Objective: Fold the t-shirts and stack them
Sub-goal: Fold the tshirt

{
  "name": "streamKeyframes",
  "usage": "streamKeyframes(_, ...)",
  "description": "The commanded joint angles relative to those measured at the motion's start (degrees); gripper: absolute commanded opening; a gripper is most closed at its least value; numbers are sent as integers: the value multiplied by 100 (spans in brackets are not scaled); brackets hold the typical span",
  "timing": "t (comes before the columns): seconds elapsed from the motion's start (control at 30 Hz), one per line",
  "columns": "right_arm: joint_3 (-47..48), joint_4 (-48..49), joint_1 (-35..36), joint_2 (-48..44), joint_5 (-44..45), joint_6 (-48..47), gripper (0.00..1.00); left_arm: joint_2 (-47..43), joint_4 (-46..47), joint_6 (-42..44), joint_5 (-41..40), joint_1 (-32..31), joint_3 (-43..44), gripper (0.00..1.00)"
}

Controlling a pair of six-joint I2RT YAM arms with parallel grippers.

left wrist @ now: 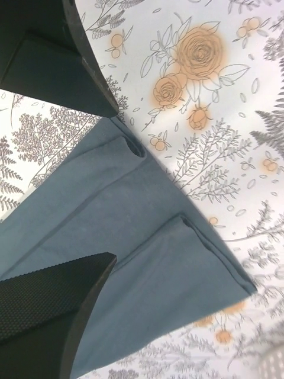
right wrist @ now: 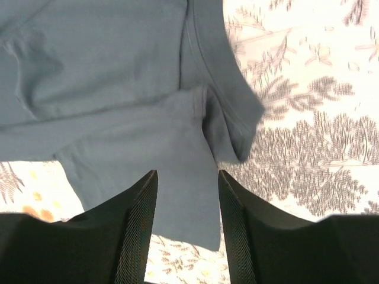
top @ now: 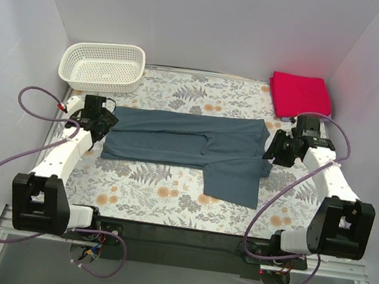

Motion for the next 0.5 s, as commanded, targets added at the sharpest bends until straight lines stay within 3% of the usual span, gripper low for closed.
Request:
streamKeyframes(0.0, -487, -44, 131, -445, 66, 25, 45, -606, 102, 499, -226, 38, -302, 93)
streamKeyframes(0.03, -628, -44, 175, -611, 84, 51, 45, -729, 145, 587, -226, 38, -399, 98)
streamKeyframes(0.23, -1524, -70, 780, -929, 426, 350, 47, -1819, 549, 1168, -95, 30, -1163, 98)
streamKeyframes(0.47, -2272, -62, 1396, -1149, 901, 798, 48, -2101, 892, 1520, 108, -251, -1507, 98)
